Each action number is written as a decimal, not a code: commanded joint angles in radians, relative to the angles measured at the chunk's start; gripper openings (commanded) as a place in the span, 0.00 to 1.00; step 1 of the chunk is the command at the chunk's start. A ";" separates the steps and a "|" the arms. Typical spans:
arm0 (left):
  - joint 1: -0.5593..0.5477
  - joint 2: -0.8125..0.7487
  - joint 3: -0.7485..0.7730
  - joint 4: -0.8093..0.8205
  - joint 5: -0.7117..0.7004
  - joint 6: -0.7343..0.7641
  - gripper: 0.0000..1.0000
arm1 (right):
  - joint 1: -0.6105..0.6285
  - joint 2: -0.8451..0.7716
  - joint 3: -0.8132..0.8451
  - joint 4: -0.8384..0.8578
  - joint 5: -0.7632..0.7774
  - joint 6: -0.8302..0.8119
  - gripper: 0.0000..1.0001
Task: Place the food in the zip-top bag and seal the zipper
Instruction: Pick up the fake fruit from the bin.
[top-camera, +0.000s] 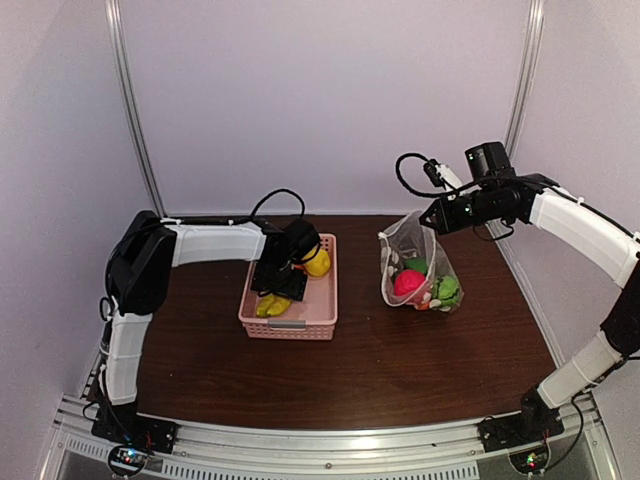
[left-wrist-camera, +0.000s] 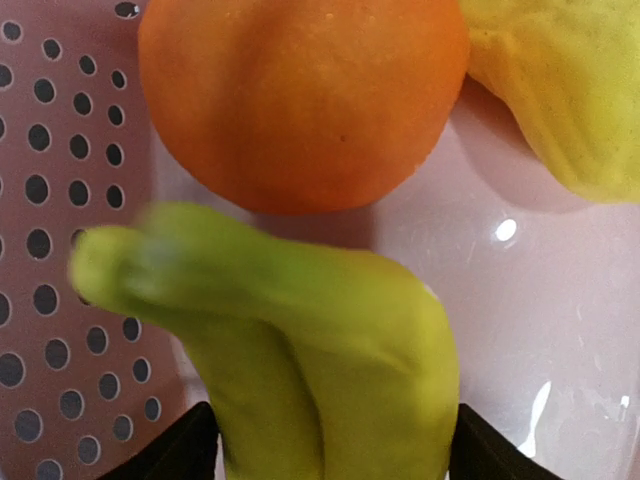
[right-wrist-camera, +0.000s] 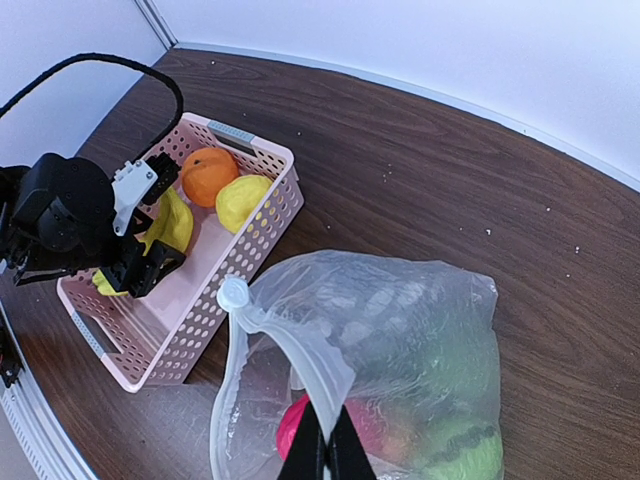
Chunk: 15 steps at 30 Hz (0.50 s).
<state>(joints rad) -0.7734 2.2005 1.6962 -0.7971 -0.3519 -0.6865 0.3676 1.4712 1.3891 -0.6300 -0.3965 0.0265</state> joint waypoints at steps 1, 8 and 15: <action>0.001 0.004 0.022 0.036 0.045 0.001 0.74 | -0.006 0.004 0.006 0.021 -0.010 -0.005 0.00; -0.026 -0.115 0.016 0.026 0.060 0.025 0.54 | -0.006 0.003 0.002 0.022 -0.003 -0.006 0.00; -0.053 -0.220 0.032 -0.010 0.097 0.045 0.47 | -0.006 0.010 0.004 0.026 -0.006 -0.005 0.00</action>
<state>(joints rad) -0.8032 2.0731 1.6962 -0.7891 -0.2832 -0.6655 0.3676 1.4712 1.3891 -0.6289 -0.3965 0.0261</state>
